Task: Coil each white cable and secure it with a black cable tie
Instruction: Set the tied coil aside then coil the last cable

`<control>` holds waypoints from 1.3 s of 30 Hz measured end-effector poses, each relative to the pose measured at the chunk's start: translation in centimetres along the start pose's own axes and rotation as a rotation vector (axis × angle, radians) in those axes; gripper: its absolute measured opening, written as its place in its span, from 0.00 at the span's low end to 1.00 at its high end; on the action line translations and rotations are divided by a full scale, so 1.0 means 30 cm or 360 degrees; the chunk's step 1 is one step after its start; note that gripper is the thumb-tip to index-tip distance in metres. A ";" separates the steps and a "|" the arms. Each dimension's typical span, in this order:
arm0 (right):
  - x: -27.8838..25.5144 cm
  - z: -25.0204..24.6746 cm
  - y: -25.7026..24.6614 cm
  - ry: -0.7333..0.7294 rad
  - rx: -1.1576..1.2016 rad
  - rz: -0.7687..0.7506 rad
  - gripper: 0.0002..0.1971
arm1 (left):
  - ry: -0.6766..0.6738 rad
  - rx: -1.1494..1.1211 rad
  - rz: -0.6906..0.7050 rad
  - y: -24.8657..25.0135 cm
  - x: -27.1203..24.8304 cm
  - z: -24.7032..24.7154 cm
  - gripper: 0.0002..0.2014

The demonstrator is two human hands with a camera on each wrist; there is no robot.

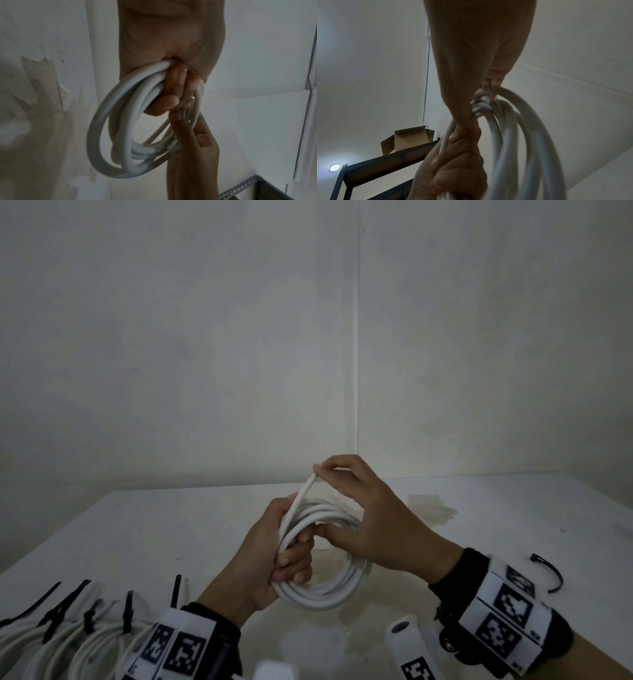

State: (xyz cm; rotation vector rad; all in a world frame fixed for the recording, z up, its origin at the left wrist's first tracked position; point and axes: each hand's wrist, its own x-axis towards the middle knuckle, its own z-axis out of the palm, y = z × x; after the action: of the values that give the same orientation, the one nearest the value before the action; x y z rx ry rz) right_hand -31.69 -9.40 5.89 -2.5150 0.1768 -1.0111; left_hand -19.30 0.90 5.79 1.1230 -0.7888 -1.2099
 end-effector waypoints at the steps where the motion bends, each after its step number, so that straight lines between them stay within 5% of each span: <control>1: 0.001 -0.002 -0.002 -0.0052 0.0004 0.0014 0.33 | -0.0002 0.0053 -0.0001 -0.004 -0.003 -0.001 0.29; 6: 0.012 -0.003 -0.019 -0.0130 0.0058 0.0215 0.19 | 0.0021 -0.0044 0.0033 -0.004 -0.013 0.004 0.28; 13: 0.011 -0.020 -0.033 -0.0274 0.0749 0.0573 0.02 | 0.0044 0.0142 0.0181 0.024 -0.016 0.008 0.20; 19: 0.005 -0.040 -0.034 -0.0379 0.1070 0.0697 0.05 | 0.0296 0.0478 0.0435 0.026 0.012 -0.005 0.17; 22: 0.006 -0.042 -0.040 -0.0414 0.1181 0.0754 0.03 | 0.0289 0.0438 0.0560 0.011 0.011 -0.017 0.13; 25: 0.006 -0.040 -0.035 -0.0426 0.1129 0.0770 0.08 | 0.0223 0.0347 0.0569 -0.003 0.013 -0.032 0.19; 30: 0.002 -0.016 -0.023 -0.0199 0.1208 0.0816 0.10 | 0.0076 -0.0099 0.0420 -0.004 0.011 -0.031 0.22; 36: -0.020 0.073 -0.019 0.0489 0.0915 0.0794 0.08 | 0.0134 -0.0024 0.0498 -0.050 0.026 0.026 0.20; 39: -0.017 0.061 -0.022 0.0469 0.1026 0.0815 0.06 | 0.0161 -0.0024 0.0502 -0.058 0.030 0.029 0.21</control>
State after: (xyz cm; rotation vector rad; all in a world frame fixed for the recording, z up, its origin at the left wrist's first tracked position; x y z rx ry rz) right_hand -30.84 -8.07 4.66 -1.6213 0.4693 -1.0072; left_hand -20.44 -0.14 4.31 0.9960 -0.8421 -0.8874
